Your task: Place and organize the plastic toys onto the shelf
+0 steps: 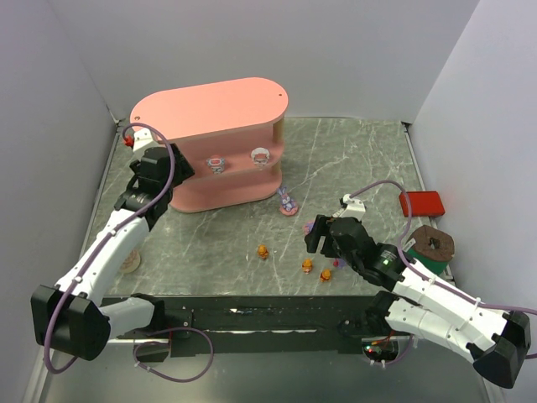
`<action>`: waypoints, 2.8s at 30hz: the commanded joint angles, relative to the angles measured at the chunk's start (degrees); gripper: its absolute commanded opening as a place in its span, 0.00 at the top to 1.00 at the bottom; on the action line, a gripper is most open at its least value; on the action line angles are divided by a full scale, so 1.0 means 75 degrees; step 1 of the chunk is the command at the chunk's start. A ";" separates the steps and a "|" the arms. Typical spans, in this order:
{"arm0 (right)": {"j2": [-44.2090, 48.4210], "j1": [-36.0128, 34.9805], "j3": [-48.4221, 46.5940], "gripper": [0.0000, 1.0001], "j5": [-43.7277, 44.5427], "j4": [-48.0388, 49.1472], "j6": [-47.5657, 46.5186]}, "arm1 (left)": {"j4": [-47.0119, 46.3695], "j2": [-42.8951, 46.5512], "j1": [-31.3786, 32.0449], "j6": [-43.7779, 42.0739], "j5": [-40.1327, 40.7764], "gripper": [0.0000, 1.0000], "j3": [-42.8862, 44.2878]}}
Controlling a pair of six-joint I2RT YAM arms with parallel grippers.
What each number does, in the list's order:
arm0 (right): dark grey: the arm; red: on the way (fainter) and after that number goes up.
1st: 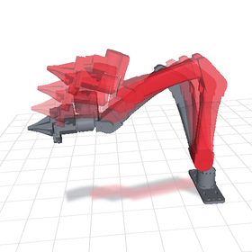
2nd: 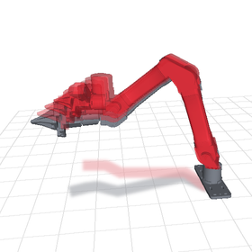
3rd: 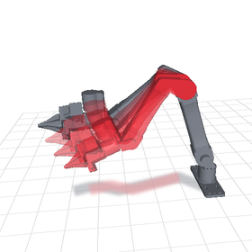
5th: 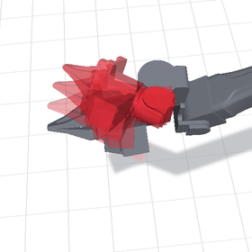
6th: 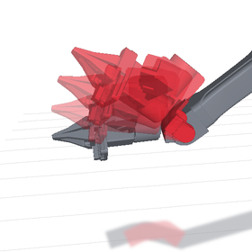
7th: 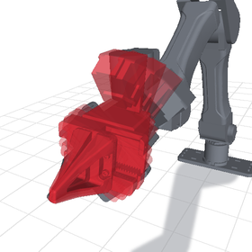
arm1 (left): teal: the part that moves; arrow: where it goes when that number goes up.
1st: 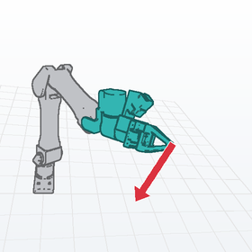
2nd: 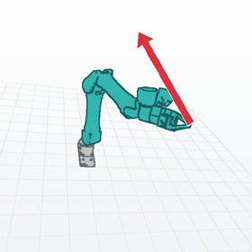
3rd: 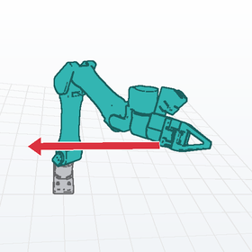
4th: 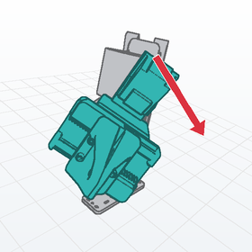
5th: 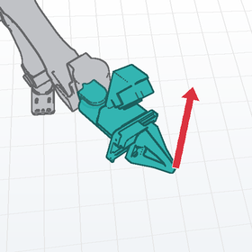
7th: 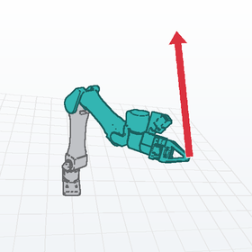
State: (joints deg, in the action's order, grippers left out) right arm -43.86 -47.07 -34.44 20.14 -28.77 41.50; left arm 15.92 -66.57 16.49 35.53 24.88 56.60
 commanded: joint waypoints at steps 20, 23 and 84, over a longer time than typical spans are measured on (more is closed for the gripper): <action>-0.0480 0.0042 -0.0131 0.07 -0.0727 0.0964 -0.1300 | 0.0993 0.2230 0.0063 -0.0108 -0.1548 0.05 -0.0082; -0.0843 0.0018 -0.0108 0.07 -0.1465 0.1723 -0.2027 | 0.1204 0.2652 0.0063 -0.0307 -0.1700 0.01 -0.0117; -0.8367 -0.2900 -0.3401 0.79 0.2424 0.1223 0.1862 | 0.1334 0.4786 0.0051 -0.0800 -0.3013 0.04 -0.1582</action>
State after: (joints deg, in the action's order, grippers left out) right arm -104.71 -69.12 -59.05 38.72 -18.79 54.26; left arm 27.29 -30.59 16.95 30.63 3.40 44.66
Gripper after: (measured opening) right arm 0.430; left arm 0.966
